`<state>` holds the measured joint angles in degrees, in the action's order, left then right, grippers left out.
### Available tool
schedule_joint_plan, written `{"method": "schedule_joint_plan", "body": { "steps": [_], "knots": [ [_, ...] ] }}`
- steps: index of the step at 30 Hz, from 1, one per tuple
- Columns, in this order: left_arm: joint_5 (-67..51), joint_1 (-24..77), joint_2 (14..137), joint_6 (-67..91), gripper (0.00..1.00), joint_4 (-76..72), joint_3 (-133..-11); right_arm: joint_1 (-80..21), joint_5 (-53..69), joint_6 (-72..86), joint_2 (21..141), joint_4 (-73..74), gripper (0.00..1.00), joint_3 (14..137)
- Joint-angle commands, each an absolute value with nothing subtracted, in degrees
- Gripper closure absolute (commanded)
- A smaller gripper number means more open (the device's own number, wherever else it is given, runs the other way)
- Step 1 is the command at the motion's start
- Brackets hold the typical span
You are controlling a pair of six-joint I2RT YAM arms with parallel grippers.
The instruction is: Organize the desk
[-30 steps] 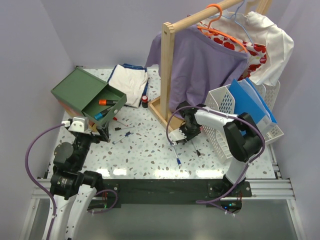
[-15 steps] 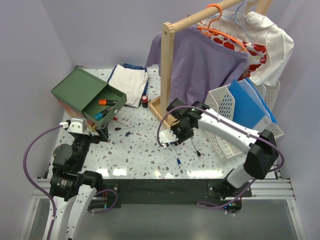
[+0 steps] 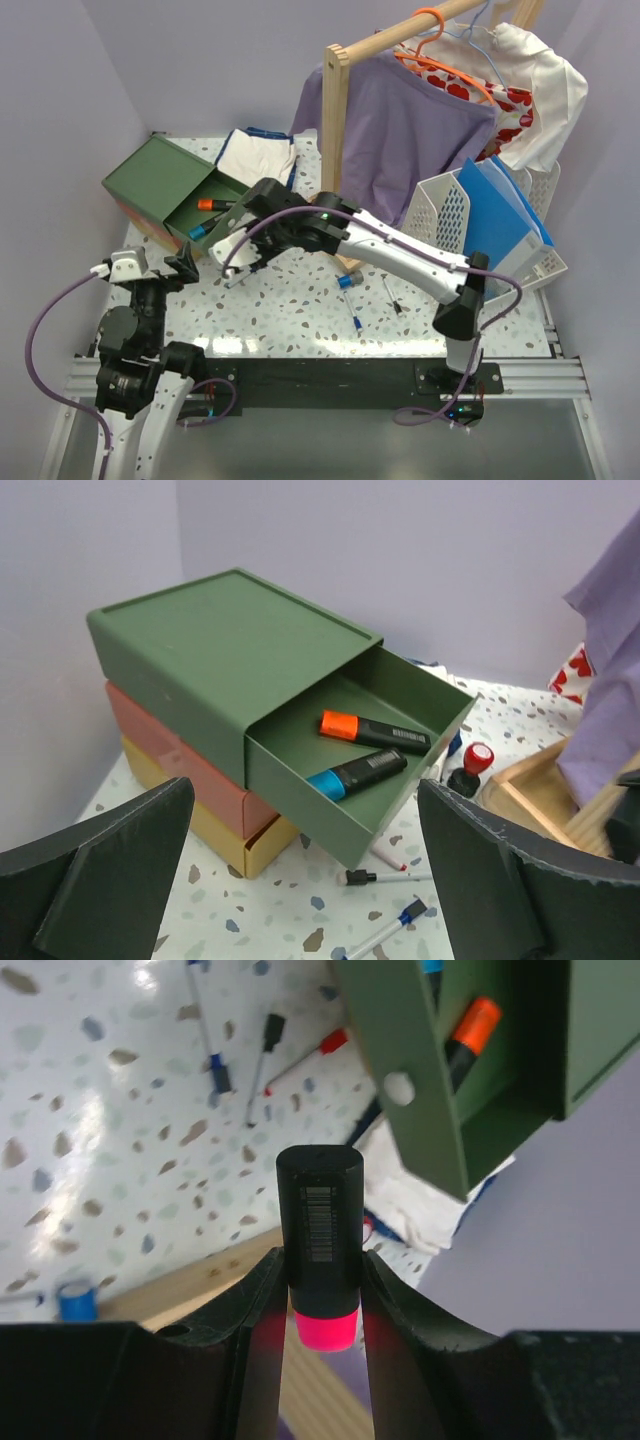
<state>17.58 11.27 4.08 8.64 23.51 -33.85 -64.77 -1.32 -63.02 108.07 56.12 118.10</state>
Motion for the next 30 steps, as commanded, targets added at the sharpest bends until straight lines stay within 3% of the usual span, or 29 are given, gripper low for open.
{"method": "schedule_joint_plan", "body": {
  "steps": [1,6,15,19,20,22,23,26,30],
  "knots": [
    [22.4,11.0,1.9,10.5,0.01,23.0,-34.9,-66.1,-7.6,-61.5,114.2,42.5,1.0,125.9],
    [23.2,10.9,1.2,11.0,0.01,23.1,-34.9,-66.3,-9.1,-64.4,120.4,29.6,1.0,128.8],
    [23.7,10.9,0.3,11.2,0.01,23.0,-34.8,-66.2,-9.8,-64.7,124.6,19.3,1.0,130.8],
    [24.7,10.9,-1.4,11.6,0.01,23.0,-34.9,-66.2,-9.9,-64.2,126.0,16.4,0.87,129.5],
    [25.2,10.9,-1.8,11.9,0.01,22.9,-34.8,-66.2,-10.1,-64.0,126.6,15.8,0.74,129.1],
    [25.7,10.9,-2.4,12.0,0.01,22.9,-34.7,-66.1,-10.7,-63.4,127.0,13.8,0.59,128.6],
    [25.8,10.9,-2.6,12.0,0.01,22.9,-34.6,-65.9,-10.8,-63.0,127.3,13.3,0.45,128.2],
    [26.5,10.9,-2.5,12.6,0.0,23.0,-34.8,-65.7,-11.2,-61.6,126.9,12.0,0.27,127.6],
    [26.4,10.9,-2.5,12.7,0.0,23.0,-34.8,-65.4,-10.9,-60.0,125.0,13.2,0.21,127.4]
  ]
}}
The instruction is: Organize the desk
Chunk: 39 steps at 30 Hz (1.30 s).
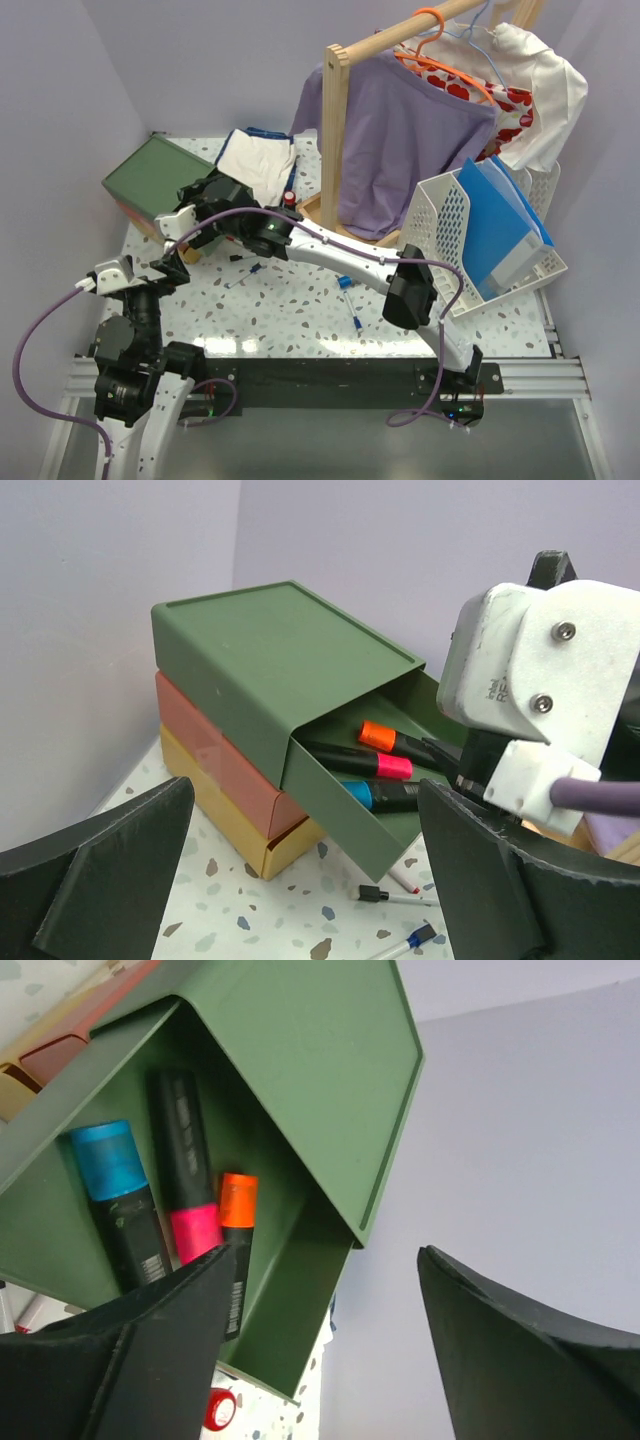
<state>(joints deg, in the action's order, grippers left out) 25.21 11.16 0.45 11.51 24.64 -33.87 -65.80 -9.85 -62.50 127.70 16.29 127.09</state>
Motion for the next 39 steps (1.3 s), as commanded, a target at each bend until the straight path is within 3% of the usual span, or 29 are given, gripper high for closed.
{"method": "schedule_joint_plan", "body": {
  "steps": [1,7,11,16,20,28,39],
  "knots": [
    [26.3,10.9,-2.5,12.7,0.0,22.9,-34.8,-65.3,-10.8,-59.5,124.4,13.5,0.2,127.4],
    [25.0,10.9,-2.6,12.2,0.0,22.7,-34.9,-65.3,-8.2,-50.8,119.5,24.9,0.15,131.8],
    [21.6,10.9,-2.1,12.0,0.0,22.5,-35.1,-65.2,1.2,-43.8,114.9,43.3,0.11,134.3],
    [13.7,11.1,-0.3,16.3,0.0,24.7,-37.8,-65.0,13.2,-43.8,106.0,58.0,0.09,123.2],
    [4.5,11.1,5.3,17.9,0.0,25.7,-41.5,-63.8,17.7,-44.7,93.6,58.6,0.08,107.6],
    [-10.4,11.1,15.6,22.2,0.0,27.2,-46.1,-51.1,35.0,-44.6,82.7,56.2,0.08,85.3],
    [-26.5,11.1,24.9,24.0,0.03,31.2,-47.6,-39.8,43.4,-46.0,78.0,49.1,0.08,70.3]
  ]
}}
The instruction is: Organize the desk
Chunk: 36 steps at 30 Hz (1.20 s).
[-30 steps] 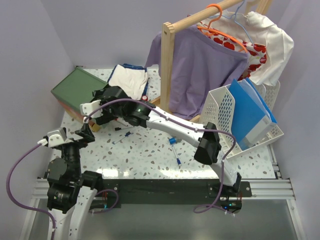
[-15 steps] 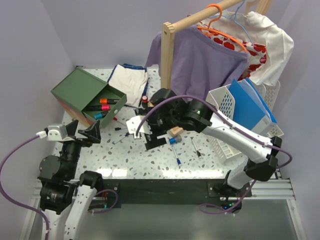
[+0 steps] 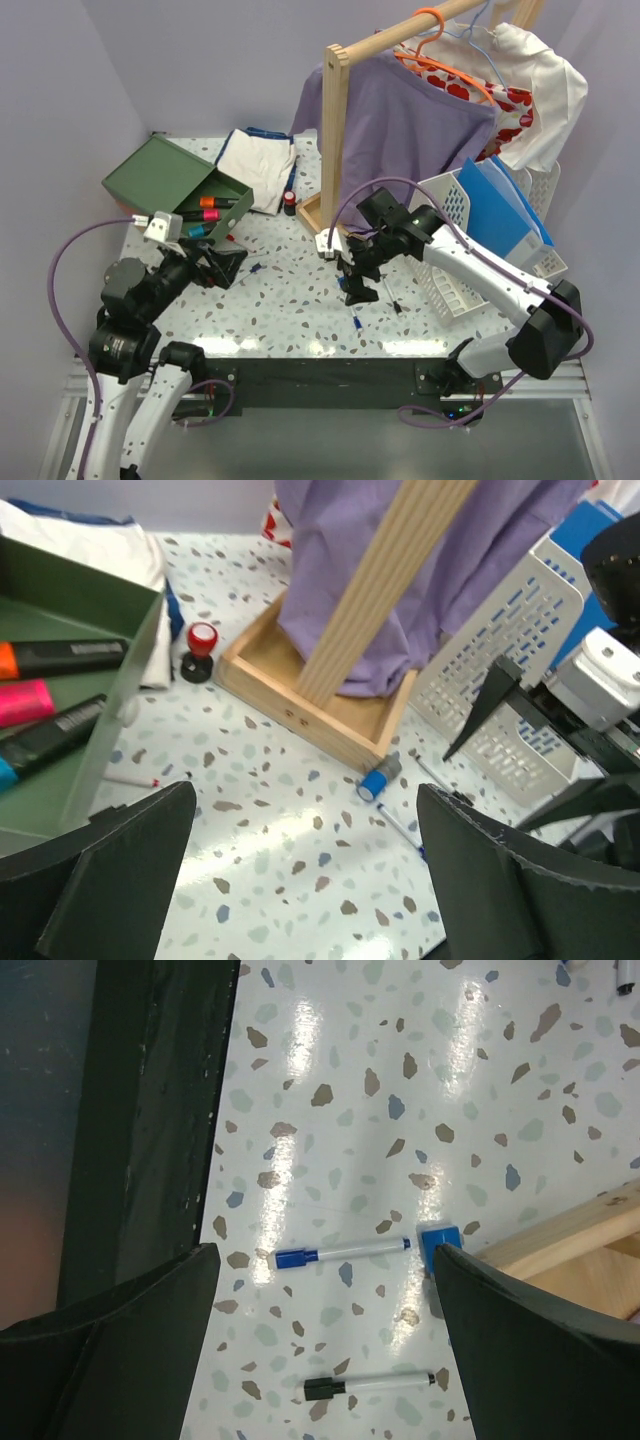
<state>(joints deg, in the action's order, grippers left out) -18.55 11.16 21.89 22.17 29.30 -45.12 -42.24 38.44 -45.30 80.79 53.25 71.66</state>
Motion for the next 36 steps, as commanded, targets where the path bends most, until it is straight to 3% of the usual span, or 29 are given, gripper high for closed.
{"method": "schedule_joint_plan", "body": {
  "steps": [1,11,25,36],
  "knots": [
    [-27.5,11.0,26.1,24.1,0.03,31.5,-47.5,-38.8,42.9,-46.2,77.9,49.0,0.08,69.8],
    [-31.5,11.1,31.9,24.6,0.13,31.0,-47.4,-37.4,42.5,-49.2,78.0,51.3,0.08,69.0],
    [-28.3,13.2,36.6,23.0,0.18,32.8,-49.0,-37.5,41.3,-51.6,78.8,53.7,0.08,69.4],
    [-11.4,31.1,44.5,25.8,0.24,33.8,-51.8,-37.5,40.5,-52.0,79.5,54.2,0.08,69.4]
  ]
}}
